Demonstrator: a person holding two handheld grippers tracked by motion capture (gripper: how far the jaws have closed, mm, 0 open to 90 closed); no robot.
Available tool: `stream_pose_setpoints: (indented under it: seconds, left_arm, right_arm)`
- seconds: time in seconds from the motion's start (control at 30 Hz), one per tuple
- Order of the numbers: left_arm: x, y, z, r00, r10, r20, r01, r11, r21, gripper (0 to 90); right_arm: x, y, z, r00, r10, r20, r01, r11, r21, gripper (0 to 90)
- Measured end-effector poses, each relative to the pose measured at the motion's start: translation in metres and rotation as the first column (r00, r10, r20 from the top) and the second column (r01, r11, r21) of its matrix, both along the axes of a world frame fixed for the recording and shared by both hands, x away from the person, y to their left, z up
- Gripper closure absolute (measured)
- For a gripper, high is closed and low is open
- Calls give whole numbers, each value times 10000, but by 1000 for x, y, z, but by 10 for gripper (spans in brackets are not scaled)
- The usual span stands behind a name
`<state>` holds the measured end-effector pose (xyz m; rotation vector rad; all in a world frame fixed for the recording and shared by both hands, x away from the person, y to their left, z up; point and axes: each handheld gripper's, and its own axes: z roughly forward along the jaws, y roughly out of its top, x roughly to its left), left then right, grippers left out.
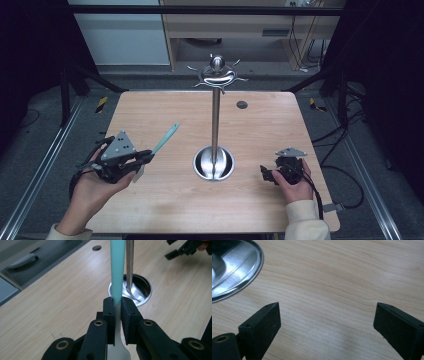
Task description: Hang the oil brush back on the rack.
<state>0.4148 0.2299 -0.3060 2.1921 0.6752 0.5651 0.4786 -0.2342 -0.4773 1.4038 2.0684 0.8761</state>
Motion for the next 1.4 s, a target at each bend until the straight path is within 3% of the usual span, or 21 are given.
stream_pose_setpoints:
  seconds: [0.2, 0.67, 0.8, 1.4]
  left_arm:
    - [0, 1, 4, 9999, 97, 68, -94, 9993, -371, 821]
    - [-2, 1, 26, 9953, 247, 934, -165, 9961, -872, 821]
    - [-3, -1, 29, 9952, 278, 943, -169, 9933, -1141, 821]
    - [-3, -20, 54, 9884, 90, 1517, 132, 9893, -1452, 821]
  right_arm:
    - [0, 0, 0, 10000, 11, -23, -11, 10000, 54, 80]
    - [-1, 0, 0, 10000, -18, -25, 18, 10000, 36, 80]
    - [-1, 0, 0, 10000, -48, -37, 49, 10000, 79, 80]
    - [-1, -1, 1, 10000, -35, 53, 35, 10000, 77, 80]
